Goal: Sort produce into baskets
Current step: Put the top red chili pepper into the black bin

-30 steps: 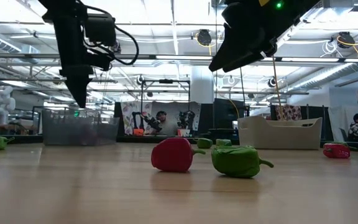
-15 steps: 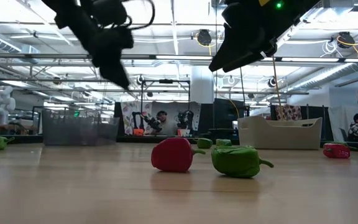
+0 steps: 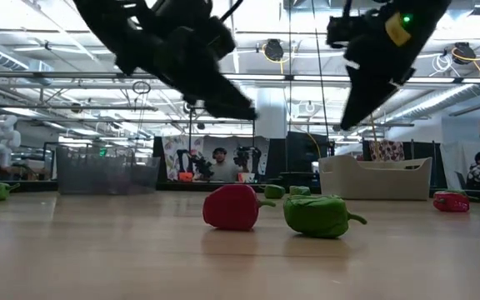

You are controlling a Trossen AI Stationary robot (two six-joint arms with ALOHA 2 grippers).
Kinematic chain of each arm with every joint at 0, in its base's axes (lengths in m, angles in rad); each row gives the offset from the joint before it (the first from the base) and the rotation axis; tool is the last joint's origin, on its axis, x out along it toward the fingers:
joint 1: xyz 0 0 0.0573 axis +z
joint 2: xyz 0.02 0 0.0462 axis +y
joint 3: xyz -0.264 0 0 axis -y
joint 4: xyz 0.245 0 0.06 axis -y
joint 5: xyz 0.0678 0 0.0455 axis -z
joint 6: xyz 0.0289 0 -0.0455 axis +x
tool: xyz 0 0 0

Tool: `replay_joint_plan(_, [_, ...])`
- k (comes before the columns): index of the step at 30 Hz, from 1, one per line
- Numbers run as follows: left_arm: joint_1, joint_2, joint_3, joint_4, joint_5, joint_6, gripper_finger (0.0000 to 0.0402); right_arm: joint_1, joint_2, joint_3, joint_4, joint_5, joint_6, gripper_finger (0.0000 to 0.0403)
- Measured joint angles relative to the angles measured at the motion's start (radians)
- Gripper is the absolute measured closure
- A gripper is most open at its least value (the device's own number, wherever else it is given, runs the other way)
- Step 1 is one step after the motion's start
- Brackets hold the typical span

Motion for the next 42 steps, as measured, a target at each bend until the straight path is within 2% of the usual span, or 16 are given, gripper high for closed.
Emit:
replay_joint_plan(4, [-0.064, 0.127, 0.065, 0.115, 0.003, 0.112, 0.0158, 0.05, -0.001, 0.017, -0.166, 0.007, 0.14, 0.0094])
replay_joint_plan(10, [-0.074, 0.332, 0.288, 0.115, -0.004, 0.112, 0.0158, 0.131, -0.001, 0.017, -0.375, -0.013, 0.42, 0.0094])
replay_joint_plan(12, [-0.07, 0.399, 0.383, 0.082, -0.004, 0.114, 0.0158, 0.154, -0.001, 0.017, -0.438, -0.043, 0.528, 0.0094])
replay_joint_plan(18, [-0.051, 0.578, 0.67, -0.073, -0.007, 0.099, 0.0158, 0.227, -0.001, 0.018, -0.575, -0.223, 0.761, 0.0094])
replay_joint_plan(23, [-0.047, 0.685, 0.833, -0.128, -0.008, -0.038, 0.0158, 0.277, -0.001, 0.018, -0.628, -0.302, 0.888, 0.0094])
replay_joint_plan(28, [-0.055, 0.742, 0.876, -0.087, -0.026, -0.076, 0.0158, 0.297, -0.001, 0.018, -0.601, -0.344, 0.91, 0.0094])
replay_joint_plan(35, [-0.094, 0.824, 0.902, 0.079, -0.202, -0.151, 0.0158, 0.337, -0.001, 0.018, -0.601, -0.367, 0.988, 0.0094])
replay_joint_plan(42, [-0.129, 0.891, 0.961, 0.149, -0.296, -0.144, 0.0158, 0.366, -0.001, 0.018, -0.6, -0.367, 1.038, 0.0094])
